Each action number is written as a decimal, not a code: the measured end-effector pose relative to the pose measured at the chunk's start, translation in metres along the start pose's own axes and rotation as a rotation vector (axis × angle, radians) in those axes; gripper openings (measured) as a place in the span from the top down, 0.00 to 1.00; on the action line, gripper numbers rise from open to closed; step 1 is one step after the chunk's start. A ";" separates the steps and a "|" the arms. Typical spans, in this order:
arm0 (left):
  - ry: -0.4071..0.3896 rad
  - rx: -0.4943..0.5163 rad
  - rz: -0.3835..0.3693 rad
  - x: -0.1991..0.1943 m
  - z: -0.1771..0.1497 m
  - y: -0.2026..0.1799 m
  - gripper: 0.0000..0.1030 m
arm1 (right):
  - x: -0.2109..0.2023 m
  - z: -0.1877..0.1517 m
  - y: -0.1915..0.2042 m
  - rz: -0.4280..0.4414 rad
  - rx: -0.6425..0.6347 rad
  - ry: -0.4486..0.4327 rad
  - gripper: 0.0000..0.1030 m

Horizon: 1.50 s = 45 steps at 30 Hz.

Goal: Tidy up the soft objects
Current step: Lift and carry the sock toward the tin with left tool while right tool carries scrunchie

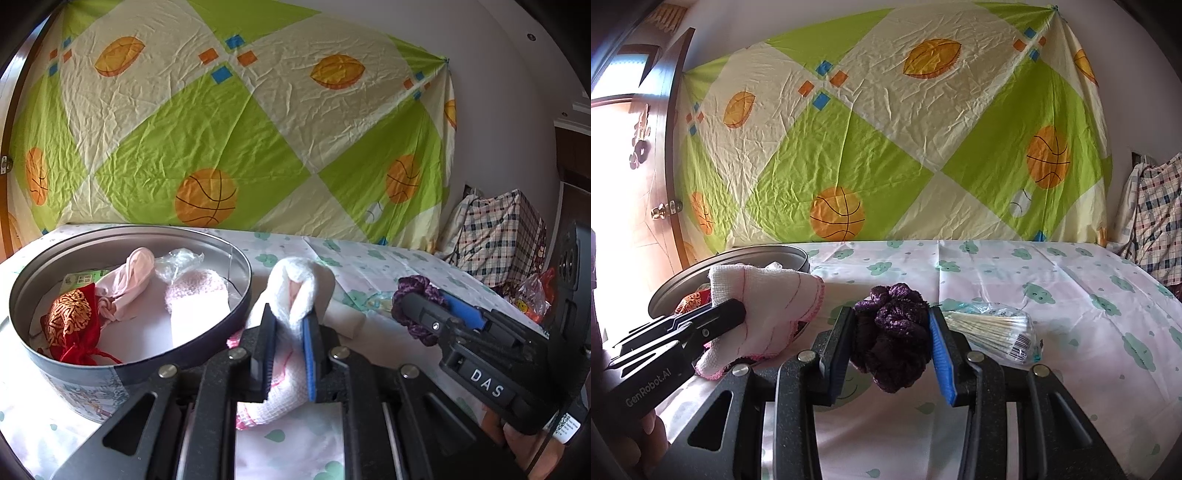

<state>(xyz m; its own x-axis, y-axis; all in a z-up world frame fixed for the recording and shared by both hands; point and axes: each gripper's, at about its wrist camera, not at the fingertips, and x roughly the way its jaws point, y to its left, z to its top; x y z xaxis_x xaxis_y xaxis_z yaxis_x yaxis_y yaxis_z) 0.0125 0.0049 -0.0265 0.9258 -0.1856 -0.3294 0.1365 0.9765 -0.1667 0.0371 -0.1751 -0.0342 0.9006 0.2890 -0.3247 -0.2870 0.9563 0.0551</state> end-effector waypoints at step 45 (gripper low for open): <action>-0.142 -0.019 0.001 -0.043 0.014 0.028 0.89 | 0.002 0.021 0.026 0.102 -0.028 -0.041 0.59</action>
<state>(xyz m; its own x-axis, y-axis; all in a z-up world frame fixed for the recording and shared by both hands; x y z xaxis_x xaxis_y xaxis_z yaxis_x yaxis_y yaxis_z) -0.0179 0.0421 -0.0040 0.9666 -0.1658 -0.1955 0.1299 0.9743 -0.1840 0.0383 -0.1484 -0.0135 0.8789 0.3865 -0.2795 -0.3859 0.9206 0.0596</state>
